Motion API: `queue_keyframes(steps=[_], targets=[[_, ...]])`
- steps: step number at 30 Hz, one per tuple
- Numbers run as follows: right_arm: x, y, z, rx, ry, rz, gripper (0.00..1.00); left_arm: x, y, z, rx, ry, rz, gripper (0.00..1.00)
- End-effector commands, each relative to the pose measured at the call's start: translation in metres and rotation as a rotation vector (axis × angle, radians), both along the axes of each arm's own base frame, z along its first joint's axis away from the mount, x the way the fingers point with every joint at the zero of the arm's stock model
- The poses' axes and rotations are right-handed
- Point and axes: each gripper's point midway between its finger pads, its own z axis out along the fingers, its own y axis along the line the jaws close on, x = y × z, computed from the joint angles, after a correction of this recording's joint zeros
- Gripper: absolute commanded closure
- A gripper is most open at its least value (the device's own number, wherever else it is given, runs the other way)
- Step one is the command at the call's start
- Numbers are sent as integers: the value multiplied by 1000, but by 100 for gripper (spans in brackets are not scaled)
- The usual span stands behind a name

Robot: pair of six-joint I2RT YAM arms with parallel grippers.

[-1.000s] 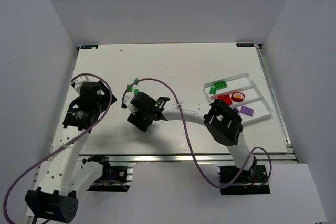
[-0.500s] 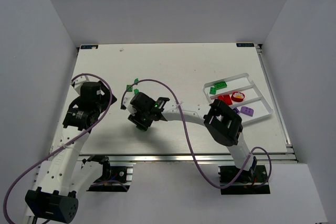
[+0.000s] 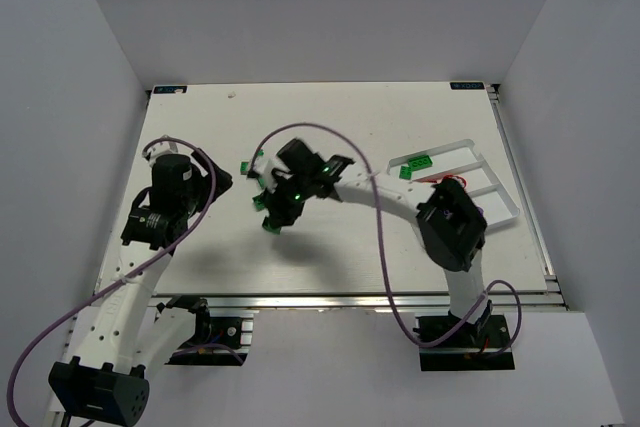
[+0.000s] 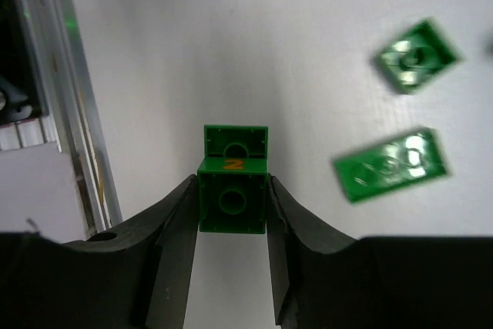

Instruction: Sort the legos into containers by color

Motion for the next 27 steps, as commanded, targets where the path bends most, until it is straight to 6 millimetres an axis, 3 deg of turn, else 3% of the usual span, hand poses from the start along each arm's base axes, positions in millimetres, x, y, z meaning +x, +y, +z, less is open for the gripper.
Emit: queue_keyframes(steps=[1, 2, 3, 4, 6, 7, 8, 9, 10, 11, 12, 13, 22, 27], targets=[[24, -24, 91, 255, -5, 84, 100, 9, -29, 20, -129, -104, -109, 10], [41, -39, 97, 277, -23, 65, 100, 13, -37, 26, -168, -136, -139, 12], [41, -47, 114, 328, -24, 90, 100, 13, -46, 29, -201, -148, -179, 12], [43, -57, 111, 340, -11, 85, 100, 14, -52, 32, -228, -164, -196, 14], [54, -78, 136, 430, -15, 80, 100, 17, -69, 41, -286, -212, -279, 15], [54, -87, 135, 445, 19, 71, 100, 18, -76, 46, -308, -238, -317, 16], [68, -100, 142, 477, 19, 34, 100, 20, -89, 62, -349, -309, -396, 16], [61, -107, 156, 523, 82, 36, 100, 19, -95, 58, -372, -320, -430, 16], [59, -115, 154, 540, 128, 25, 100, 22, -104, 77, -406, -412, -478, 17], [70, -123, 162, 581, 114, -1, 100, 18, -115, 82, -442, -439, -552, 17], [62, -129, 176, 616, 182, -7, 100, 18, -120, 79, -468, -446, -580, 17], [61, -133, 179, 634, 203, -14, 100, 18, -125, 95, -497, -518, -616, 17], [67, -157, 225, 807, 380, -125, 100, 7, -187, 126, -563, -641, -876, 16], [74, -165, 235, 848, 419, -165, 100, -2, -199, 135, -579, -713, -909, 16]])
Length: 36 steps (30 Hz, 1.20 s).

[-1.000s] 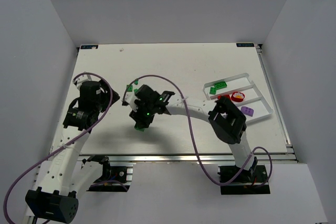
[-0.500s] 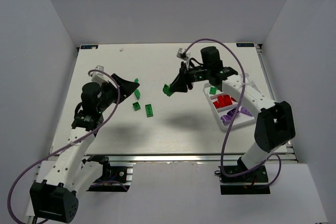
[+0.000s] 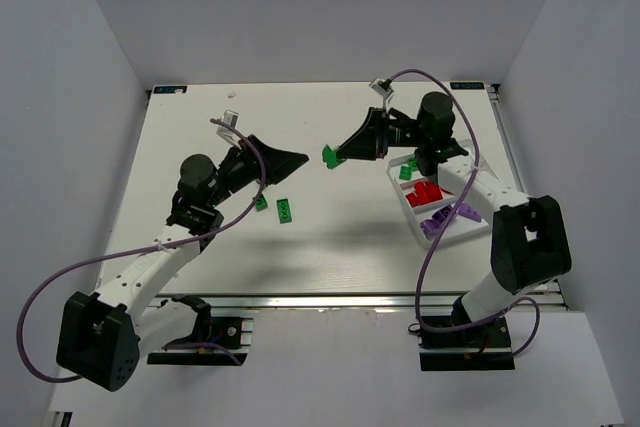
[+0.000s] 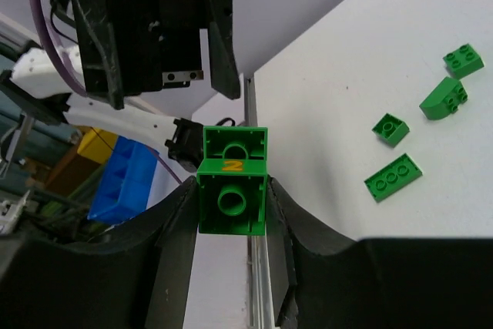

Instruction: Sort the legos into containers by color

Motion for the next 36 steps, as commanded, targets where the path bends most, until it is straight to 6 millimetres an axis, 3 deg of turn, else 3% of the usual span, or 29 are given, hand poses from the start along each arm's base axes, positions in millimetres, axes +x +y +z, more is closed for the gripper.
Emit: queue_keyframes(steps=[1, 14, 36], targets=[[-8, -10, 42, 91, -32, 12, 100, -11, -5, 38, -69, -150, -24, 16], [-8, -13, 55, 135, -9, -8, 100, -14, -19, 31, -71, -141, -44, 16], [-16, -17, 57, 140, -14, -45, 100, -21, -35, 26, -73, -137, -104, 16]])
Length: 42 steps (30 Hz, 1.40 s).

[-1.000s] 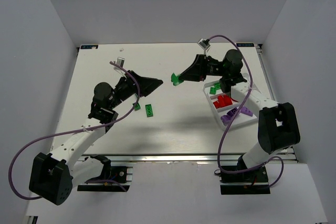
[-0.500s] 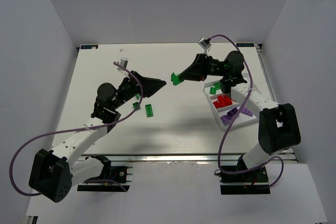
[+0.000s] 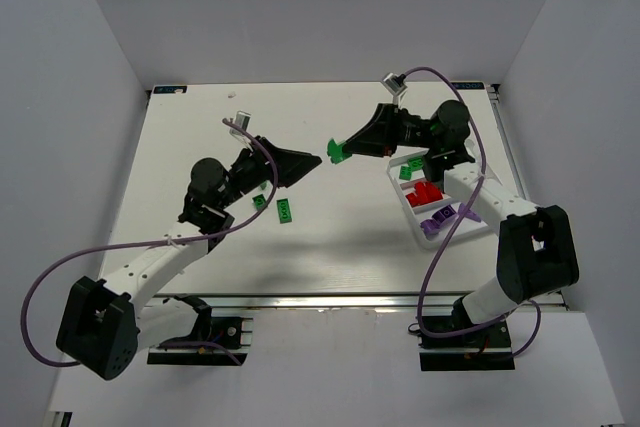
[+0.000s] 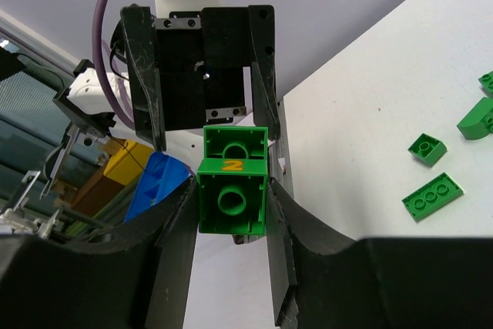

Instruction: Sort the legos into containers by color

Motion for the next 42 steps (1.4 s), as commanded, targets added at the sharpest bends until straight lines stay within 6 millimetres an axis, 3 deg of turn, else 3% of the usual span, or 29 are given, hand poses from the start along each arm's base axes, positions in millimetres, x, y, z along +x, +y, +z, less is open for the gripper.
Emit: queue_keyframes(steps=[1, 20, 35, 38, 39, 42], targets=[[-4, -2, 14, 27, -59, -23, 100, -5, -6, 5, -12, -29, -30, 16], [-12, 1, -2, 24, 13, -16, 100, -5, -36, 5, -31, -39, -114, 21], [-11, 2, -8, 17, 27, -12, 100, -7, -42, 0, -41, -34, -159, 67], [-12, 1, -7, 17, 18, -10, 100, -7, -43, 1, -48, -39, -163, 73], [-13, 1, -8, 16, 16, -9, 100, -7, -44, 1, -47, -38, -166, 80], [-11, -3, -9, 14, 10, -21, 100, -8, -46, 2, -37, -45, -179, 84]])
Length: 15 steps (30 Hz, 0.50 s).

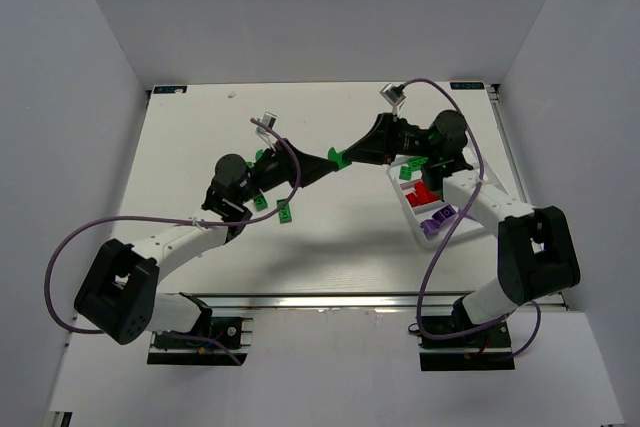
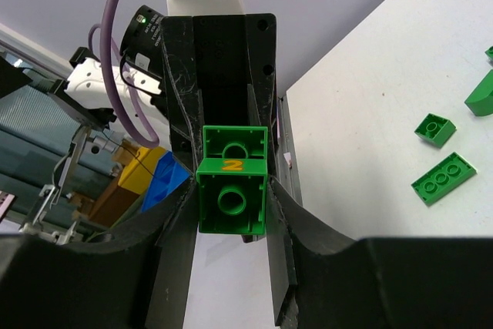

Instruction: Sort the legos into containers by color

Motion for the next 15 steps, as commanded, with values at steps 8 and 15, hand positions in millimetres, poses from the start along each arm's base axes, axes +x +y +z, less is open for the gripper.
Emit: queue_keyframes(steps=[8, 15], targets=[[21, -36, 6, 1, -79, -89, 100, -13, 2, 23, 6, -109, -20, 93], [31, -56, 1, -27, -97, -135, 100, -13, 2, 20, 14, -103, -20, 93]])
